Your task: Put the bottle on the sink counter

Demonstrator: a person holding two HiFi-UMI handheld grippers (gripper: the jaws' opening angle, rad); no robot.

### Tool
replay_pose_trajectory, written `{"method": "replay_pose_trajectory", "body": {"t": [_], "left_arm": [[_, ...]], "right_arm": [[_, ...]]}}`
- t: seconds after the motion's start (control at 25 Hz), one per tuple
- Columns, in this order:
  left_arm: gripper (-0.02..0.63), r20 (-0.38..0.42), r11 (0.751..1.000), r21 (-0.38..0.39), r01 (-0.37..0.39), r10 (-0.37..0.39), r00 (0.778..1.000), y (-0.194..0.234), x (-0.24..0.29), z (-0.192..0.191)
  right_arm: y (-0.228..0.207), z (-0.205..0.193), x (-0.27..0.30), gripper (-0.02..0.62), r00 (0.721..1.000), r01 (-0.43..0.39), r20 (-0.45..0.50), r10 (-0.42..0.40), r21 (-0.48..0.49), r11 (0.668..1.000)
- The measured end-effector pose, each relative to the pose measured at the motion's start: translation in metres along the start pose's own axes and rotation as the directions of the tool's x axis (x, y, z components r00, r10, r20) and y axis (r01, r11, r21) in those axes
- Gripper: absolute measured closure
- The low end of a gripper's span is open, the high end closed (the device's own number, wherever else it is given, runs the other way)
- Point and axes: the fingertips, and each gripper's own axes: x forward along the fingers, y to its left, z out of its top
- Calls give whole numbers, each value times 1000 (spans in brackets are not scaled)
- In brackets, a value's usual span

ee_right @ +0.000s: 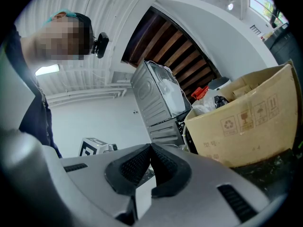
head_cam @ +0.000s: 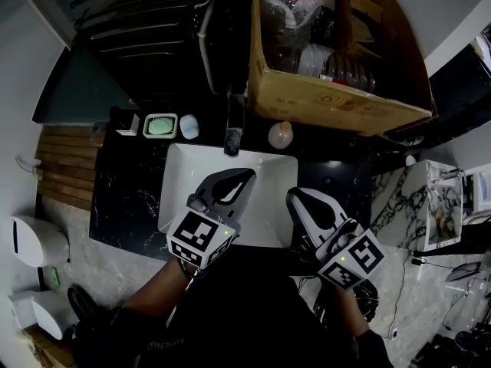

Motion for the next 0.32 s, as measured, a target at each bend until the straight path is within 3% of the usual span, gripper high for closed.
{"method": "replay_pose_trajectory", "body": {"t": [0.32], "left_arm": [[598, 3, 1000, 2, 2, -2, 1000, 0, 1, 0]], "right_arm": [[0, -1, 0, 569, 1000, 2, -6, -2, -4, 1000]]}}
